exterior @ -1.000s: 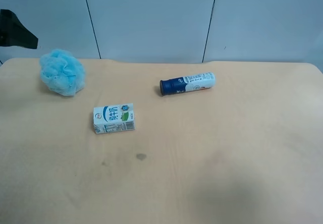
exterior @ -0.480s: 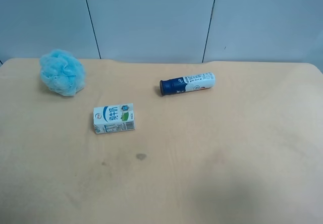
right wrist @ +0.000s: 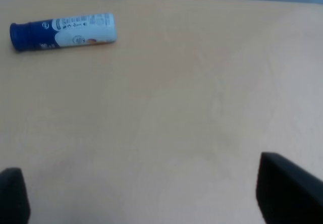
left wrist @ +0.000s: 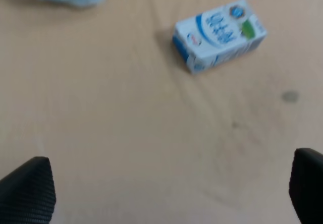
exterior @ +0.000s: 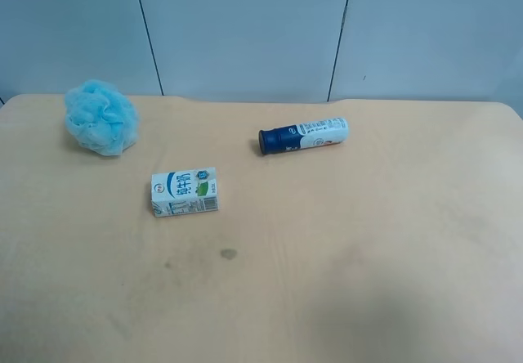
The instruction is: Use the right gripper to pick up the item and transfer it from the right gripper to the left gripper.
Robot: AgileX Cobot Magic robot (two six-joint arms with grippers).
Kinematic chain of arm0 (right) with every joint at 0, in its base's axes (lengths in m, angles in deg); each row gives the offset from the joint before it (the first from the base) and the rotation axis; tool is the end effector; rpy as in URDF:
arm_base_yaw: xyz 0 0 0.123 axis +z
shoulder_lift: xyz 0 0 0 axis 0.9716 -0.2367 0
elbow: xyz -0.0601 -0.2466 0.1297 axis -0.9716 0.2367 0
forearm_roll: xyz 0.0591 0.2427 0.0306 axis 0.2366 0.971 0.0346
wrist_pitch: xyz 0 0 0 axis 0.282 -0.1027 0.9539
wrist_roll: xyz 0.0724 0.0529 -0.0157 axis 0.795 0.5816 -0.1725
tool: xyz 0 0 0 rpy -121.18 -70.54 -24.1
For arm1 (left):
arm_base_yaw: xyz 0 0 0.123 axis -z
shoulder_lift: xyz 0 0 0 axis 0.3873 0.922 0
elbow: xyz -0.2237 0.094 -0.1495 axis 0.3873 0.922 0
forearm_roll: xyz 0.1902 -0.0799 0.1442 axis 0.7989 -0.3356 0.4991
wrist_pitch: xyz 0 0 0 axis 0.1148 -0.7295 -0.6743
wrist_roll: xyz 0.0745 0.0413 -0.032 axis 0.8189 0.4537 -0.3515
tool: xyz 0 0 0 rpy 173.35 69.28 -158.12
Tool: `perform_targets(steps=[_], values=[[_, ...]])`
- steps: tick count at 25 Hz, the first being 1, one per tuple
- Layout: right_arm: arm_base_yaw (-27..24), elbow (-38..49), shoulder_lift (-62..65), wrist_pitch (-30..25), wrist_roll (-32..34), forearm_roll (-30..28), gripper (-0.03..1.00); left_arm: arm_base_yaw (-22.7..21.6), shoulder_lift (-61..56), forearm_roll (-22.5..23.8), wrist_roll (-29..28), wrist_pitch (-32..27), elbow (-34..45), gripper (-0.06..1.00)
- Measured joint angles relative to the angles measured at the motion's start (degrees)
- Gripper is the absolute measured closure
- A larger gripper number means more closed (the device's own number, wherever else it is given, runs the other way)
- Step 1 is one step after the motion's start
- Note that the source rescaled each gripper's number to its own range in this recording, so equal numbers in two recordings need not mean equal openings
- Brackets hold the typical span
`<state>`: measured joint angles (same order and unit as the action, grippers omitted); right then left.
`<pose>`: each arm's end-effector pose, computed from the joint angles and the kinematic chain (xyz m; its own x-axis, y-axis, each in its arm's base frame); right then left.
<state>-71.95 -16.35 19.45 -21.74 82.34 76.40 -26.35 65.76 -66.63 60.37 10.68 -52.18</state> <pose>-0.0162 0.0041 0.2924 -0.4218 -0.0950 -0.9017 -0.1553 0.9874 -0.0314 0.0644 -0.0172 0.3143 -0.6549 0.1108 -0.7475 0.2140 0.9759 -0.0428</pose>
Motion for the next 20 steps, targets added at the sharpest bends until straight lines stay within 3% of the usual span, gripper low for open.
perform_targets(steps=[10,20], values=[[0.0,0.0,0.0,0.0,0.0,0.0,0.11,0.0,-12.0,0.9,-0.3,0.5,6.9,-0.04],[0.0,0.0,0.0,0.0,0.0,0.0,0.11,0.0,-19.1,2.1,-0.5,-0.9,8.2,-0.04]])
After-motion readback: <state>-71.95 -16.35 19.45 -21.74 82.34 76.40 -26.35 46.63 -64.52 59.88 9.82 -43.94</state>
